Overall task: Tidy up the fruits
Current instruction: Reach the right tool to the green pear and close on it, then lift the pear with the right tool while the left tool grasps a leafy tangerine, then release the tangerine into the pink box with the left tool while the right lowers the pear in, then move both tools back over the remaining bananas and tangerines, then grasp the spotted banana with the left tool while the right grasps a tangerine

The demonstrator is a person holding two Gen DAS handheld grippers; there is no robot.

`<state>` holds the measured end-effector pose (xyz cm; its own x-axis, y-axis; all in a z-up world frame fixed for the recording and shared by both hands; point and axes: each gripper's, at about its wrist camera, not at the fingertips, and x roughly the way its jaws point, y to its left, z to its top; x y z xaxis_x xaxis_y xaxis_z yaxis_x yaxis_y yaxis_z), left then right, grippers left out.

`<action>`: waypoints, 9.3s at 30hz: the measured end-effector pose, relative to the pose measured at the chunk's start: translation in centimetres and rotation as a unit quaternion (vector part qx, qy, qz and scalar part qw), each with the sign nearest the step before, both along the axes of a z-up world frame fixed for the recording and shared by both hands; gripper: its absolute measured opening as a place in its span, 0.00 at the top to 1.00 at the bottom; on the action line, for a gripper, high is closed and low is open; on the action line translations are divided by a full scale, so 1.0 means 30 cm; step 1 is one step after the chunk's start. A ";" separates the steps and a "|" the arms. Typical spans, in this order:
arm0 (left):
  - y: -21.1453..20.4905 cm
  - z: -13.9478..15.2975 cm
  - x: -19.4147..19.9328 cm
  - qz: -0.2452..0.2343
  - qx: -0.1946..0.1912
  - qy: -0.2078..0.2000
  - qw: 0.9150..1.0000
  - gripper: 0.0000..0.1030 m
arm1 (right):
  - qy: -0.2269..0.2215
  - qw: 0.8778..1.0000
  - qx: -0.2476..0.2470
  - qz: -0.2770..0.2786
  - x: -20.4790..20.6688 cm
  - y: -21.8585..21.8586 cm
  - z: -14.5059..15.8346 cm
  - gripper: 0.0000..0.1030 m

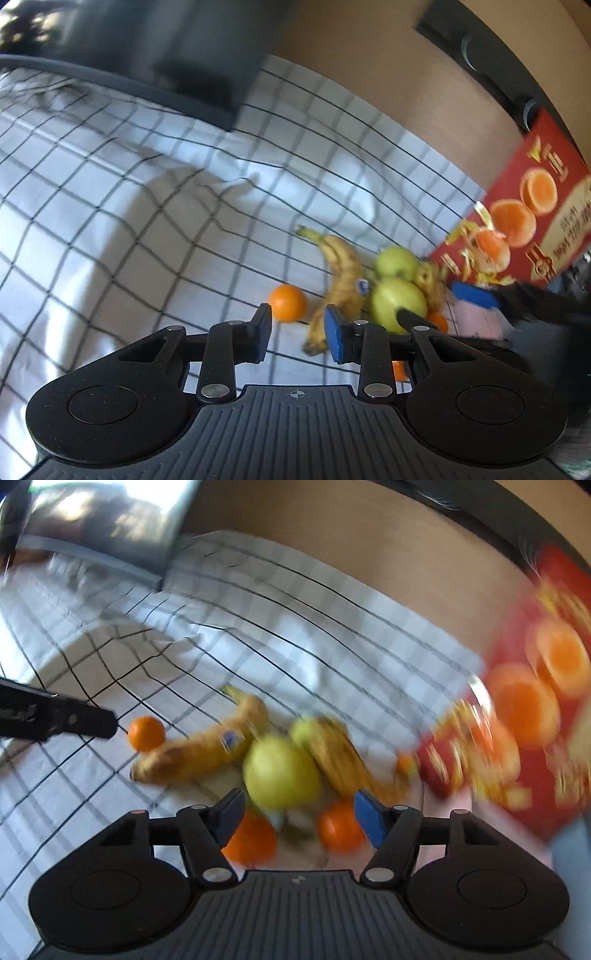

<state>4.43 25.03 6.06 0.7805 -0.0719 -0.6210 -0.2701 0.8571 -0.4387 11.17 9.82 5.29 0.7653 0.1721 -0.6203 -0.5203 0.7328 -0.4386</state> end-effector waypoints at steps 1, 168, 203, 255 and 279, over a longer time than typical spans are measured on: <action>0.011 0.004 -0.013 -0.002 0.003 -0.005 1.000 0.66 | -0.016 0.999 -0.030 0.012 0.014 0.044 -0.022 0.37; -0.252 -0.022 0.037 -0.147 0.055 0.014 0.988 0.58 | 0.087 0.975 0.176 -0.105 0.015 -0.628 0.177 0.29; -0.055 -0.069 -0.051 -0.089 0.016 0.033 0.995 0.58 | 0.255 0.881 0.251 -0.311 0.562 -0.389 -0.052 0.29; -0.101 0.007 0.159 -0.195 0.121 0.010 0.973 0.58 | 0.192 0.946 0.204 -0.165 0.230 -0.284 0.069 0.11; -0.241 -0.088 0.443 -0.187 0.144 0.130 0.963 0.59 | 0.107 0.980 0.150 -0.073 -0.103 -0.310 0.033 0.15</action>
